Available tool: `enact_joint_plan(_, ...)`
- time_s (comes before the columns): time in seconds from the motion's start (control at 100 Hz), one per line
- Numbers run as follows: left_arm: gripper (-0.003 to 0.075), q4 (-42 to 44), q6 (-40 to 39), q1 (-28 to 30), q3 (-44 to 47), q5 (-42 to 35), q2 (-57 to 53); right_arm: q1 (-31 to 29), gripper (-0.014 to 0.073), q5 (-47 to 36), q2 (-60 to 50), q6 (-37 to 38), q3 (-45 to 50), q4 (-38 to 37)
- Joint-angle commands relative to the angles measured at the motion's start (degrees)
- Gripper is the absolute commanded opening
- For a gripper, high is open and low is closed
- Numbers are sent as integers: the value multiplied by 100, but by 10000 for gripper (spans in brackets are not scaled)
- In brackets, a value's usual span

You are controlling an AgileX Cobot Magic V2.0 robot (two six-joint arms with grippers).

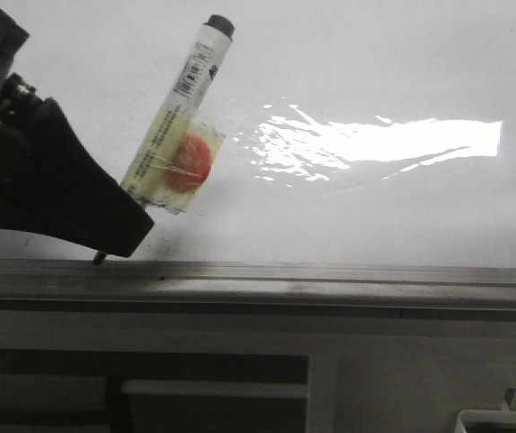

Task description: Write number 5 on whiteboard

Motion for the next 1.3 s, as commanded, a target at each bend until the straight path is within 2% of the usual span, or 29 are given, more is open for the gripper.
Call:
enact_joint_plan(0.0, -20, -44, 653, 12, -137, -13, -257, 438, 405, -269, 348, -569, -379, 383)
enact_joint_plan(0.27, -20, 85, 2167, 12, -137, 14, -376, 1834, 405, -1072, 1360, -913, -696, 383)
enact_joint_plan(0.44, -20, 62, 2665, 2, -137, 38, -376, 2191, 405, -1614, 1647, -913, -696, 433)
enact_joint_plan(0.61, -20, 53, 3129, -349, -137, 38, -376, 2481, 405, -1926, 1737, -913, -705, 476)
enact_joint_plan(0.85, -20, 39, 3168, -842, -137, -443, -376, 2931, 405, -1992, 2062, -913, -912, 537)
enact_joint_plan(1.29, -20, -304, 3168, -854, -137, -466, -376, 2979, 402, -2050, 2530, -913, -912, 785)
